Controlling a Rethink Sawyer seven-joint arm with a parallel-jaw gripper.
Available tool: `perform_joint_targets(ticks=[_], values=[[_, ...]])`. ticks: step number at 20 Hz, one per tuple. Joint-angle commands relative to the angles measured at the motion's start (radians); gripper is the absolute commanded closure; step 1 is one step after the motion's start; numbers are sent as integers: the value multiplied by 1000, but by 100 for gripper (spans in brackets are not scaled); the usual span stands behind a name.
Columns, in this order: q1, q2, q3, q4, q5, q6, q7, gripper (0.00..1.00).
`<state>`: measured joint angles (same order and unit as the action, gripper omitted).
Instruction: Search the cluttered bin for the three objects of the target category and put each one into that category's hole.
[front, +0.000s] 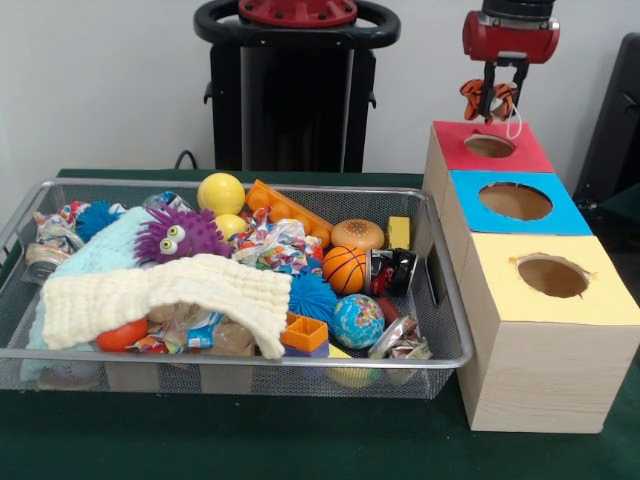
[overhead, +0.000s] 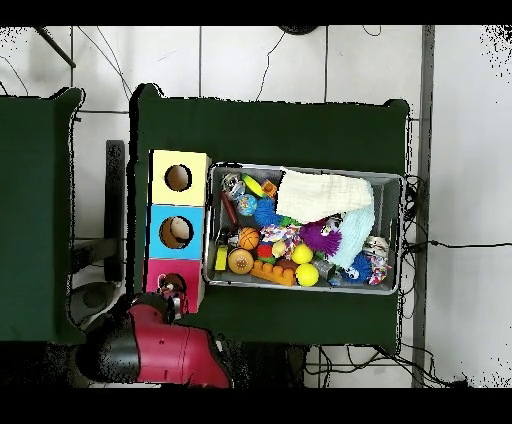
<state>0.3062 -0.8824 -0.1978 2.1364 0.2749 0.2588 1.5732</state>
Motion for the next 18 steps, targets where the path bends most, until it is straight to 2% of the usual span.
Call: perform_joint_targets(ticks=[1, 6, 10, 18], values=[[-67, 10, 129, 11, 61, -76, 243, 100], [-120, 17, 210, 45, 57, -163, 255, 100], [-190, 37, 293, 63, 31, -231, 256, 100], [-239, 90, 326, 44, 6, -279, 246, 100]])
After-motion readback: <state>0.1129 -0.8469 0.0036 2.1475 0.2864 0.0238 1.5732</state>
